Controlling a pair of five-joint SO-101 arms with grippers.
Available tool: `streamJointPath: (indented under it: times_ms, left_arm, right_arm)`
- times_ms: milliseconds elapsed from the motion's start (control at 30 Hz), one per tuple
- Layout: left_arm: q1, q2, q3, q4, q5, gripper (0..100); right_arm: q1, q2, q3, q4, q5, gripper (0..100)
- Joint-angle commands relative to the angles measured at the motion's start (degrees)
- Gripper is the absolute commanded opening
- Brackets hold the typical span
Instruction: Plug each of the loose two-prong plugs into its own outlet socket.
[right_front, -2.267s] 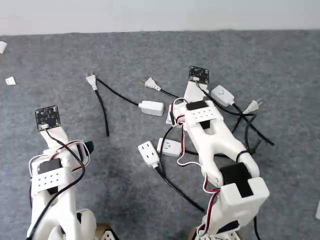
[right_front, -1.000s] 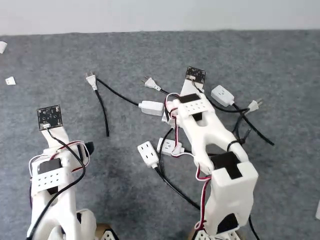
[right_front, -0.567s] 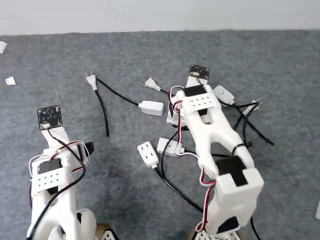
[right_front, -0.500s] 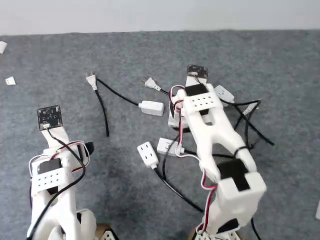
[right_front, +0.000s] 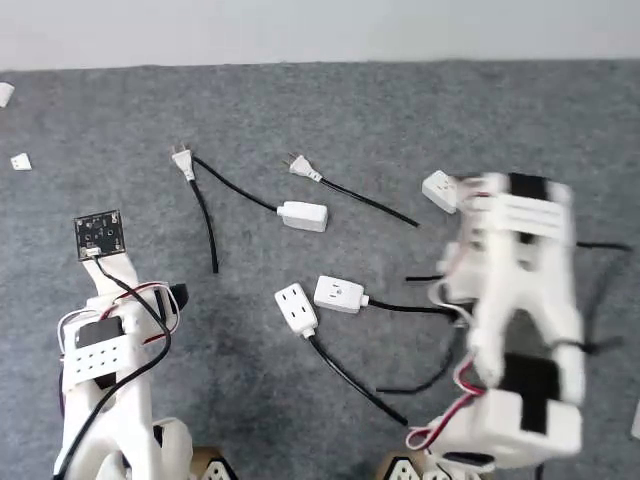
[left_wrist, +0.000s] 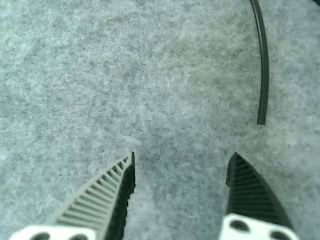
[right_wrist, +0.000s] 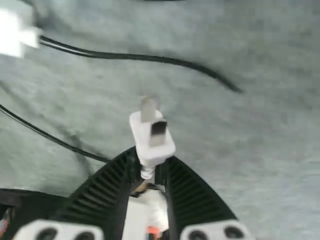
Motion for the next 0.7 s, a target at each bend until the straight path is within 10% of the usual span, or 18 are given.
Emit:
streamJointPath:
  times_ms: [0, 267, 667]
  left_arm:
    - [0.3, 0.0, -0.4, 0.0, -0.5, 28]
    - [0.3, 0.0, -0.4, 0.0, -0.5, 28]
    - [0.2, 0.0, -0.3, 0.0, -0.5, 28]
  right_arm:
    - [11.8, -8.5, -0.3, 1.4, 13.3, 0.8]
    - [24.9, -12.9, 3.6, 4.1, 40.4, 0.8]
    - [26.2, -1.7, 3.5, -1.4, 41.8, 4.0]
